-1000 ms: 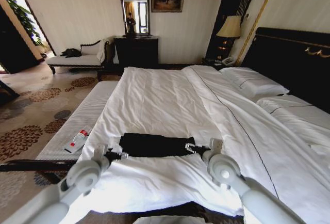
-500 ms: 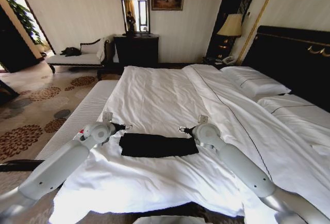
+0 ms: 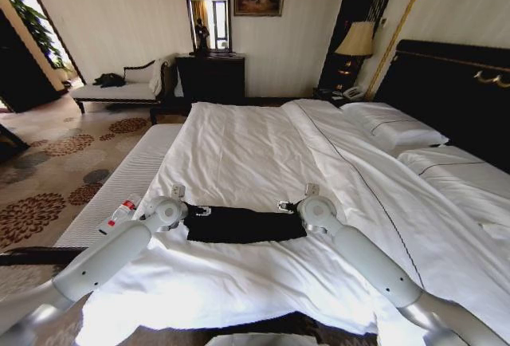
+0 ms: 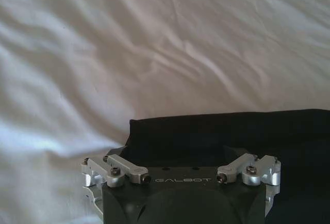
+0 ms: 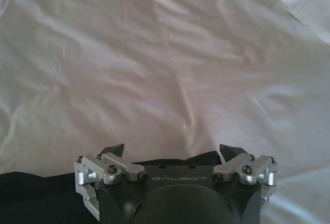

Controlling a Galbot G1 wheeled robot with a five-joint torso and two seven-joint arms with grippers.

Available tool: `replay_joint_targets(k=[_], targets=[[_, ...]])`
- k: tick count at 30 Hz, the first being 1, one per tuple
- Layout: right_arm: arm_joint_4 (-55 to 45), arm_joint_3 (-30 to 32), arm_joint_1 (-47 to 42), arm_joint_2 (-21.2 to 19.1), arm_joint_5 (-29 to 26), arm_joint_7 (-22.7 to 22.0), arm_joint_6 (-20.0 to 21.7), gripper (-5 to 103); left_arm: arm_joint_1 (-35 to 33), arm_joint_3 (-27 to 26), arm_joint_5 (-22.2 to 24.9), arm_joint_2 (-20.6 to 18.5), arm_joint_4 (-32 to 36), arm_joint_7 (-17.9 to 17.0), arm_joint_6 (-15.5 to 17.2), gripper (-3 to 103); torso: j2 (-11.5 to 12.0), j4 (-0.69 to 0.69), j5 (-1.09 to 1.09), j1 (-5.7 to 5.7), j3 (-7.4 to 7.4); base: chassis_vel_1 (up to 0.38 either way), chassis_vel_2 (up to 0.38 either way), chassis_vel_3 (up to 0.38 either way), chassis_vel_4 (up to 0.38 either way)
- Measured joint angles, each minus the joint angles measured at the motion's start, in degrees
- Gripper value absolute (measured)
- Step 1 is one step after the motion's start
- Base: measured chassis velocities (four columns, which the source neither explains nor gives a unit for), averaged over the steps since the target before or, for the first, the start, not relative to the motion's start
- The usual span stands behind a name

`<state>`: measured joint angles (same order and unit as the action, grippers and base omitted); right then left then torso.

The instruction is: Fold the clothes on the bed.

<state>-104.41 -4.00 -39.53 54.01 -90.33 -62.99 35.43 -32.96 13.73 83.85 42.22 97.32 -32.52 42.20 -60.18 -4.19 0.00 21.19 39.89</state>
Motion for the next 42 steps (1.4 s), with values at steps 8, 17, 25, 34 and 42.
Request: replay_joint_targets(k=[8, 17, 25, 34, 42], targets=[[-0.27, 0.09, -1.38, -0.38, 2.64, 1.41, -0.76, 100, -1.19, 0.09, -0.82, -0.35, -0.28, -0.11, -0.03, 100, 0.0, -0.02, 0.0, 0.01, 0.0, 0.0, 0.0, 0.0, 0.0], [-1.13, 1.24, -2.78, -1.69, 4.52, 2.45, -1.38, 100, -10.1, -4.16, -1.87, -6.54, 9.31, -2.06, -0.07, 100, 0.0, 0.0, 0.0, 0.0, -0.01, 0.0, 0.0, 0.0, 0.0], [-1.58, 1.68, -4.09, -2.22, 6.17, 2.9, -1.77, 100, -24.67, -13.36, -2.16, -12.67, 21.42, -6.59, -0.07, 100, -0.01, 0.01, -0.01, 0.0, -0.01, 0.0, 0.0, 0.0, 0.0], [-1.86, 2.02, -2.86, -2.19, 6.97, 3.43, -2.12, 100, -39.92, -22.8, -3.97, -16.21, 35.85, -11.76, -0.05, 100, -0.01, 0.01, 0.0, -0.01, -0.01, 0.0, 0.0, 0.0, 0.0], [-1.25, 1.84, -0.64, -1.43, 3.45, 3.66, -2.58, 100, -27.37, -36.05, 3.3, -10.84, 37.14, -9.74, -0.71, 100, 0.0, -0.03, 0.01, 0.01, 0.01, 0.0, 0.0, 0.0, 0.0]])
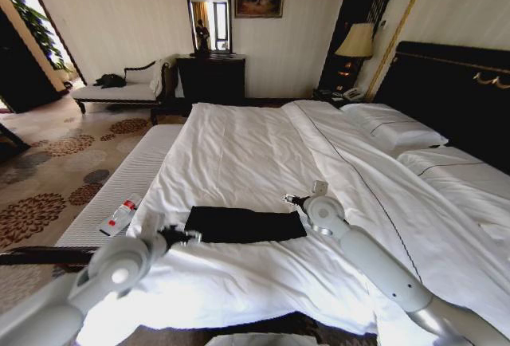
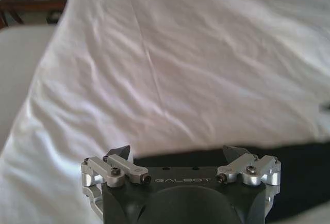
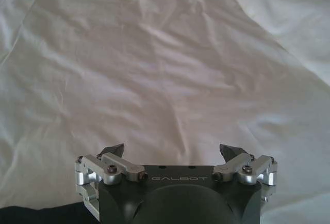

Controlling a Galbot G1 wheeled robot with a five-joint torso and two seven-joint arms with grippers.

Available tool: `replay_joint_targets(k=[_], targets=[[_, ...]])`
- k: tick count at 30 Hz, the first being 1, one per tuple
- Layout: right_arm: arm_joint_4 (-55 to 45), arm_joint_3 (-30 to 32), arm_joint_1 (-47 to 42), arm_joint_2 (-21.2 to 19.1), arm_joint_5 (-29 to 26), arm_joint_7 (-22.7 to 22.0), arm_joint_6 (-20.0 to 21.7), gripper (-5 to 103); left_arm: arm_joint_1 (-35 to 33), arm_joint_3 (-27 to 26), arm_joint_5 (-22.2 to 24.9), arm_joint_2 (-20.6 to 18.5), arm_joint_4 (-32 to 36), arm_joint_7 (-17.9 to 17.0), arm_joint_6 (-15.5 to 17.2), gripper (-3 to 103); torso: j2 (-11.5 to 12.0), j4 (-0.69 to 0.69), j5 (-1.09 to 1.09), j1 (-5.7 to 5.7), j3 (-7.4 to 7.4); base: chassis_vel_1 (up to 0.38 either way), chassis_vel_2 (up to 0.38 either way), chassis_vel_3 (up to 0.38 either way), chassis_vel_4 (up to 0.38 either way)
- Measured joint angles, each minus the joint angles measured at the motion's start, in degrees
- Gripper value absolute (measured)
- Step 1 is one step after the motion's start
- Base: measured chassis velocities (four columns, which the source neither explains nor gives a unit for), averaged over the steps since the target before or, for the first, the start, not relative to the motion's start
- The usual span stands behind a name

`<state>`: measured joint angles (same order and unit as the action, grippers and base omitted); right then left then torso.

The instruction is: Fold the clothes on the bed.

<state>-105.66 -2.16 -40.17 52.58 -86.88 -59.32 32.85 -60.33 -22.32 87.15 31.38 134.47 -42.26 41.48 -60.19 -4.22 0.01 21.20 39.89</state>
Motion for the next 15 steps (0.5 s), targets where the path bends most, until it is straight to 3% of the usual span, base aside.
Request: replay_joint_targets(k=[6, 15], targets=[[1.39, -1.64, 1.48, 0.55, -2.46, -0.67, 1.32, 100, 0.69, -3.99, 0.41, 3.95, -2.93, 1.05, -0.41, 100, 0.0, 0.03, -0.02, -0.01, 0.0, 0.0, 0.0, 0.0, 0.0], [5.43, -6.81, 5.17, 1.48, -4.66, -1.56, 2.97, 100, -0.49, -4.09, -2.62, 8.14, -5.58, 1.01, -0.72, 100, 0.0, 0.03, -0.01, 0.0, 0.0, 0.0, 0.0, 0.0, 0.0]])
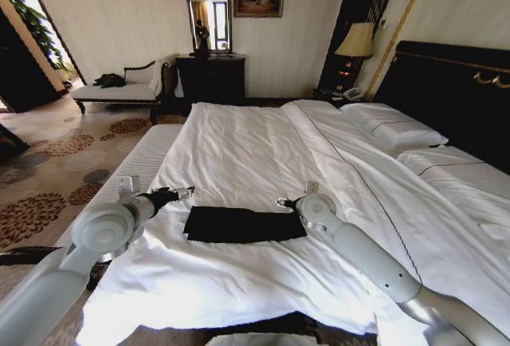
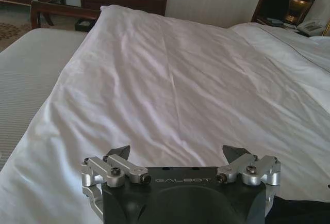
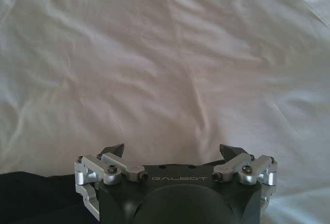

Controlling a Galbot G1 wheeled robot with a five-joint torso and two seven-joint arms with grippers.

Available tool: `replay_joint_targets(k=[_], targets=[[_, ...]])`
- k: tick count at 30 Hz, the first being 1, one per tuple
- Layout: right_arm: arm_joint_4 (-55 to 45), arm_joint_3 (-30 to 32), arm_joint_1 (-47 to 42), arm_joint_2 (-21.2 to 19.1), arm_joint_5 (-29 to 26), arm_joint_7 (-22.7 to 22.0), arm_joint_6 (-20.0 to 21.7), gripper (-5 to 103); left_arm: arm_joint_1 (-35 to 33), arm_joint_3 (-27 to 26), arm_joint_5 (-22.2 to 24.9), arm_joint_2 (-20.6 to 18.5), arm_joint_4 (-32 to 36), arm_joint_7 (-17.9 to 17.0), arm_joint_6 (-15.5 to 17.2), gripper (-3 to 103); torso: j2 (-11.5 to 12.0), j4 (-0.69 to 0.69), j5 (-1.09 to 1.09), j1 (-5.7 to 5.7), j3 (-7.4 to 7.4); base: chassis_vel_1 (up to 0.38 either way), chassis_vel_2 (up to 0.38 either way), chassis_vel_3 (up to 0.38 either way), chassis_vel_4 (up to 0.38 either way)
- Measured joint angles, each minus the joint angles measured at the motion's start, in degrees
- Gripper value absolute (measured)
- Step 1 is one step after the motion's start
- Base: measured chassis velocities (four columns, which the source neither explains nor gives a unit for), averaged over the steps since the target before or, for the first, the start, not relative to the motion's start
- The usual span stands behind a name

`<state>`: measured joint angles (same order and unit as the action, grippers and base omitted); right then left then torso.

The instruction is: Fold the clothes on the bed.

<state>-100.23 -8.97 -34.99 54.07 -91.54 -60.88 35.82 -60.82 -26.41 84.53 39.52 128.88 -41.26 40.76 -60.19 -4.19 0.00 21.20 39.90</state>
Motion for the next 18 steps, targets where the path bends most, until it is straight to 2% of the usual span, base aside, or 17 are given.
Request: replay_joint_targets(k=[6, 11, 18], targets=[[2.89, -2.47, 1.89, 1.3, -0.02, -0.24, 1.47, 100, -1.19, -0.08, -0.87, 0.92, 0.97, -0.28, 0.0, 100, 0.0, 0.0, 0.0, 0.0, 0.0, 0.0, 0.0, 0.0, 0.0], [1.43, -3.53, 1.71, 1.64, -0.91, -1.48, 1.72, 100, -1.85, -0.81, -0.97, 0.91, 1.26, -0.61, 0.09, 100, 0.0, 0.01, 0.0, 0.0, 0.0, 0.0, 0.0, 0.0, 0.0], [-6.97, -2.79, -3.06, -1.84, -2.36, -3.93, 0.86, 100, -2.54, -1.36, -1.66, 1.24, 1.25, -0.74, 0.18, 100, 0.0, 0.0, 0.01, -0.01, -0.01, 0.0, 0.0, 0.0, 0.0]])
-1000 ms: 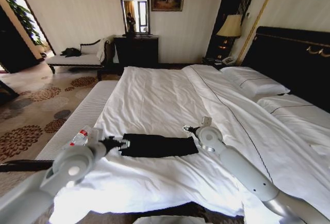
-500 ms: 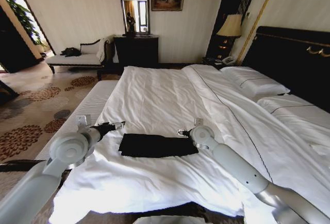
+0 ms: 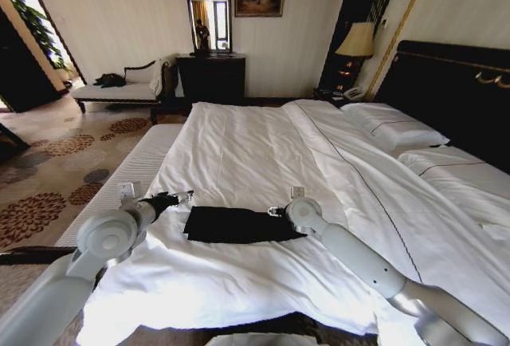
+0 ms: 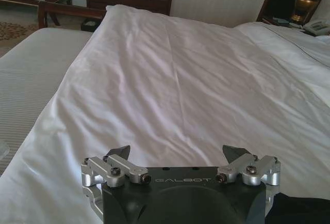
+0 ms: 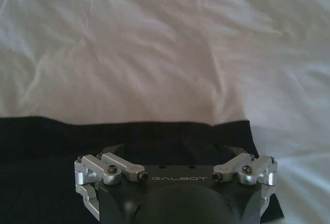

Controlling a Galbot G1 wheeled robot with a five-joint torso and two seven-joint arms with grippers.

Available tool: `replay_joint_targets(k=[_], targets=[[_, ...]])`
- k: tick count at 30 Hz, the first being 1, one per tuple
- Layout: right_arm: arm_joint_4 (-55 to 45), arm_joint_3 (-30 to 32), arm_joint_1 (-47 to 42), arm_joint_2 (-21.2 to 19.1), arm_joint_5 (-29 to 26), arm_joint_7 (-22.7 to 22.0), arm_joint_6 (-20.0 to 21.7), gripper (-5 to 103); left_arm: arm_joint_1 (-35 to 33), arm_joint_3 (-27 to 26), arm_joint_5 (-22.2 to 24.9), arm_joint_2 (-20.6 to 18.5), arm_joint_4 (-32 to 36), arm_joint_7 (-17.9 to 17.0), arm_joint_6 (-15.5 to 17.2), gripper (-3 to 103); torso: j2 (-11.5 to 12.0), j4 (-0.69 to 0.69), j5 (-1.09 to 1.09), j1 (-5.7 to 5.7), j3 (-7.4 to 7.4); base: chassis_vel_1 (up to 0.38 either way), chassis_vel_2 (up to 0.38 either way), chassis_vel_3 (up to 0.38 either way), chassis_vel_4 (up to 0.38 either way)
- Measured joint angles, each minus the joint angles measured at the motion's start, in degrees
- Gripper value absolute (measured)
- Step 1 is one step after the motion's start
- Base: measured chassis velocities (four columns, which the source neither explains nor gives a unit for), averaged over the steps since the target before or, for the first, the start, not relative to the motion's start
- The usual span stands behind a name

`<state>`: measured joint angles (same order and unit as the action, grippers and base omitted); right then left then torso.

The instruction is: Fold the clothes on the bed.

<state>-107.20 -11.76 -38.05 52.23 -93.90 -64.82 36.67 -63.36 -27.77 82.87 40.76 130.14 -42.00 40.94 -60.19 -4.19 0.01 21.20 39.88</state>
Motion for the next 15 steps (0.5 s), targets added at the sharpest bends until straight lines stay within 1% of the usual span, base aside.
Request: replay_joint_targets(k=[4, 5, 8, 10, 13, 15], targets=[[-11.42, 3.38, -7.39, -5.21, -3.67, -1.82, -1.39, 100, 0.6, 0.43, -0.83, 0.56, -1.49, 0.07, -0.02, 100, 0.0, 0.0, -0.01, 0.0, 0.0, 0.0, 0.0, 0.0, 0.0], [-11.42, 3.38, -7.39, -5.21, -3.67, -1.82, -1.39, 100, 0.6, 0.43, -0.83, 0.56, -1.49, 0.07, -0.02, 100, 0.0, 0.0, -0.01, 0.0, 0.0, 0.0, 0.0, 0.0, 0.0], [-18.58, 5.34, -12.88, -8.27, -4.12, -2.47, -1.93, 100, 1.17, 1.18, -1.93, 0.96, -2.8, 0.31, -0.23, 100, 0.0, -0.03, -0.01, -0.01, -0.01, 0.0, 0.0, 0.0, 0.0], [-20.05, 5.66, -13.91, -8.92, -3.8, -2.54, -2.01, 100, 1.25, 1.33, -2.21, 0.98, -3.13, 0.4, -0.33, 100, -0.01, -0.04, -0.01, -0.02, -0.01, 0.0, 0.0, 0.0, 0.0], [-19.37, 5.83, -13.07, -8.61, -3.32, -2.49, -2.32, 100, 1.39, 1.39, -2.39, 0.85, -3.39, 0.48, -0.45, 100, -0.01, -0.02, 0.0, -0.02, -0.01, 0.0, 0.0, 0.0, 0.0], [-16.39, 6.12, -10.08, -6.99, -3.08, -2.12, -2.55, 100, 1.4, 1.03, -2.39, 0.41, -3.42, 0.54, -0.55, 100, 0.0, 0.0, -0.01, -0.01, 0.0, 0.0, 0.0, 0.0, 0.0]])
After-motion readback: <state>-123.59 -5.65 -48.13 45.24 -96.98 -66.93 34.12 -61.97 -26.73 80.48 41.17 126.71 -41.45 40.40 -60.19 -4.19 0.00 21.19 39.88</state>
